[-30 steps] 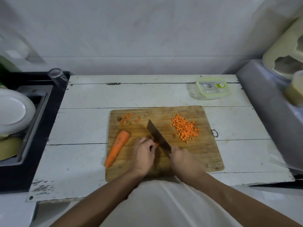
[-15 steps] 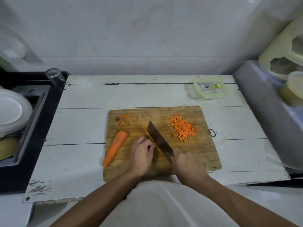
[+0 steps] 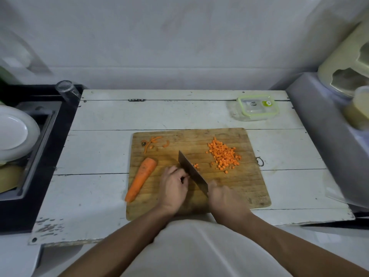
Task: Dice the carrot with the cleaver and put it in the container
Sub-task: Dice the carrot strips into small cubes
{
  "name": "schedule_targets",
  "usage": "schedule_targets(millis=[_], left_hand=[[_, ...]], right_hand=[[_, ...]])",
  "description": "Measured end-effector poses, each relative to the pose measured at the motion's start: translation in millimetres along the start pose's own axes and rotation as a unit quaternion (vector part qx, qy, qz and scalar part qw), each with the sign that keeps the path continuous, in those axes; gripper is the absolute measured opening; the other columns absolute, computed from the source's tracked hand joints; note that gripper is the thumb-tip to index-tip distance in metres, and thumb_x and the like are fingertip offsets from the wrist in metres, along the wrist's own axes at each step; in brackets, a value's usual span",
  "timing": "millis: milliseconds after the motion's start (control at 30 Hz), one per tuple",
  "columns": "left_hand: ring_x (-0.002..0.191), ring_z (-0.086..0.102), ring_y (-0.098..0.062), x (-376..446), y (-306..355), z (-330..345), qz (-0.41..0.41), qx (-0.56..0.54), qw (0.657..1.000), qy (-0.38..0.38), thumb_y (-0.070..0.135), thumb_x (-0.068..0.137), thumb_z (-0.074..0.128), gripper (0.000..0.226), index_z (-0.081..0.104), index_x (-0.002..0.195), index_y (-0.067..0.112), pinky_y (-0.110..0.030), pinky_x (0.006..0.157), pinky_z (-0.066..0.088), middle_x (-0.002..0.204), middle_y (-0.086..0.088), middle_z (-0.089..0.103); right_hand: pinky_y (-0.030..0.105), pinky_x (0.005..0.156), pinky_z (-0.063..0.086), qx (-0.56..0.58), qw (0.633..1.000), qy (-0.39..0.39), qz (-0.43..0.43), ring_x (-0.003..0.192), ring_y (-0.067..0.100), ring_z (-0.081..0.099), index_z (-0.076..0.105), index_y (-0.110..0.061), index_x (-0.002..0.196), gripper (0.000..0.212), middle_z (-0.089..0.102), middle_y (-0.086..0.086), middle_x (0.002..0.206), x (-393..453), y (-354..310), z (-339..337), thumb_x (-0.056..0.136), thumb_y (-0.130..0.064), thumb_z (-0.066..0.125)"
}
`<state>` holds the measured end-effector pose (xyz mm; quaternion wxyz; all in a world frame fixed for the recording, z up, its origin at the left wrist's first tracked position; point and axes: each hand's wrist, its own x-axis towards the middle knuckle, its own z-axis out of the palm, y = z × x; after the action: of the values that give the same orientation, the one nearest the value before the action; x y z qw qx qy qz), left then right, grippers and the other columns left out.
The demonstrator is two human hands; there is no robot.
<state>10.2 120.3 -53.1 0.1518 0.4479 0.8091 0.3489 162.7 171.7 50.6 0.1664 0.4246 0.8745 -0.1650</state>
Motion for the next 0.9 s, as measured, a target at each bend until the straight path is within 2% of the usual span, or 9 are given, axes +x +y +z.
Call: schedule_targets(millis=[133,233,300,400,467,567,767,833,900], left_hand=[[0.090,0.054,-0.023,1,0,-1,0.005,0.004,1.000,0.000,0.007,0.085,0.074,0.010,0.073,0.080,0.016,-0.042,0.079,0.048,0.088,0.000,0.062],[0.093,0.053,-0.022,0,2,-3,-0.004,0.003,1.000,-0.011,0.010,0.087,0.073,0.009,0.075,0.084,0.018,-0.039,0.082,0.047,0.090,0.003,0.063],[0.093,0.054,-0.020,1,7,-5,-0.017,-0.005,1.000,-0.019,0.011,0.087,0.073,0.010,0.073,0.080,0.019,-0.038,0.083,0.047,0.088,0.006,0.061],[0.091,0.054,-0.014,4,13,-10,-0.043,-0.027,0.998,-0.027,0.016,0.088,0.075,0.012,0.070,0.078,0.020,-0.039,0.083,0.050,0.087,0.009,0.059],[0.091,0.055,-0.015,5,15,-12,-0.055,-0.035,0.997,-0.030,0.017,0.088,0.077,0.010,0.071,0.080,0.019,-0.040,0.084,0.050,0.088,0.007,0.060],[0.092,0.058,-0.017,7,19,-14,-0.065,-0.034,0.997,-0.036,0.017,0.087,0.078,0.007,0.073,0.083,0.018,-0.038,0.086,0.050,0.090,0.004,0.063],[0.092,0.062,-0.009,-7,5,-39,-0.140,-0.057,0.988,-0.005,0.020,0.096,0.069,0.003,0.072,0.098,0.020,-0.026,0.084,0.052,0.098,0.007,0.067],[0.093,0.061,-0.007,-11,3,-49,-0.173,-0.070,0.982,0.015,0.018,0.099,0.064,0.007,0.070,0.100,0.021,-0.016,0.079,0.045,0.099,0.008,0.067],[0.091,0.059,-0.003,-13,2,-52,-0.185,-0.068,0.980,0.002,0.017,0.099,0.062,0.010,0.069,0.099,0.024,-0.009,0.073,0.039,0.098,0.011,0.065]], right_hand=[[0.039,0.066,0.056,0.020,1.000,0.011,-0.005,0.086,0.030,0.070,0.045,-0.016,0.116,0.019,0.068,0.007,0.094,18,-10,2,0.099,-0.008,0.046],[0.044,0.066,0.060,0.075,0.996,0.037,-0.008,0.076,0.026,0.067,0.048,-0.019,0.110,0.009,0.065,0.004,0.084,32,-10,3,0.102,-0.016,0.044],[0.040,0.065,0.059,0.116,0.992,0.043,0.011,0.073,0.020,0.065,0.051,-0.021,0.109,0.010,0.063,0.000,0.082,31,-3,3,0.104,-0.027,0.044],[0.030,0.059,0.050,0.115,0.990,0.074,0.035,0.071,0.017,0.060,0.053,-0.020,0.112,0.019,0.062,-0.002,0.082,19,12,1,0.105,-0.034,0.042],[0.028,0.056,0.041,0.118,0.987,0.104,0.035,0.074,0.022,0.063,0.055,-0.017,0.113,0.022,0.065,0.002,0.084,12,20,0,0.104,-0.034,0.044],[0.026,0.052,0.030,0.116,0.986,0.116,0.027,0.071,0.021,0.060,0.058,-0.014,0.110,0.024,0.059,-0.001,0.077,9,25,-3,0.104,-0.034,0.045],[0.036,0.062,0.050,0.099,0.993,0.057,0.004,0.074,0.024,0.061,0.055,-0.020,0.110,0.023,0.065,0.003,0.088,5,10,0,0.103,-0.037,0.041],[0.035,0.062,0.047,0.090,0.995,0.030,-0.005,0.078,0.027,0.061,0.054,-0.018,0.110,0.021,0.066,0.007,0.095,7,-4,2,0.103,-0.033,0.042],[0.036,0.066,0.048,0.100,0.995,0.021,-0.001,0.085,0.032,0.064,0.055,-0.016,0.111,0.020,0.066,0.011,0.097,12,-14,5,0.100,-0.029,0.044]])
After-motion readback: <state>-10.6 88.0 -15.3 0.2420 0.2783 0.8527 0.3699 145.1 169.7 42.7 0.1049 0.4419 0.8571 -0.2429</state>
